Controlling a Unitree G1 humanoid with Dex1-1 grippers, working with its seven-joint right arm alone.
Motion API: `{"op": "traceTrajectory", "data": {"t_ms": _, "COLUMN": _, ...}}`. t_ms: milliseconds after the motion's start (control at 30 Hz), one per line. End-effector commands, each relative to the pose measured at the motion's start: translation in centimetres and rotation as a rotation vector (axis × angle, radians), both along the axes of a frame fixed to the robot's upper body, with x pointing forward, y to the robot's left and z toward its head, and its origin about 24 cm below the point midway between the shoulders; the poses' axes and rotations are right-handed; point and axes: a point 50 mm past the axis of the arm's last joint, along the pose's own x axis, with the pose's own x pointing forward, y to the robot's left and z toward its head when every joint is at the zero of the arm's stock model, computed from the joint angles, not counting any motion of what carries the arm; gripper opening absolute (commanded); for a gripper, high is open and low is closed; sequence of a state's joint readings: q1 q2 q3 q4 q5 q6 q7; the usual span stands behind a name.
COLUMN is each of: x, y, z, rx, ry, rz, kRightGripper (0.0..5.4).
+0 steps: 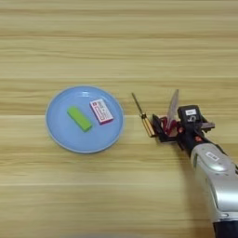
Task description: Move the objects on the table
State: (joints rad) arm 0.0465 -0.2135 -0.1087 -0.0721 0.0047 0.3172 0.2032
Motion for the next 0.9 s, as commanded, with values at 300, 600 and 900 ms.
{"op": "traceTrajectory", "data": {"t_ms": 300, "x": 0.81, "y": 0.80, "z": 1.83, "rx": -0.024, "ry": -0.091, "rz": 0.041, "kRightGripper": 5.34}}
{"op": "traceTrajectory", "data": {"t_ms": 600, "x": 0.82, "y": 1.19, "z": 1.97, "rx": -0.020, "ry": -0.098, "rz": 0.052, "kRightGripper": 5.34}}
{"op": "traceTrajectory", "data": {"t_ms": 900, "x": 0.80, "y": 0.55, "z": 1.76, "rx": -0.042, "ry": -0.085, "rz": 0.027, "kRightGripper": 5.34}}
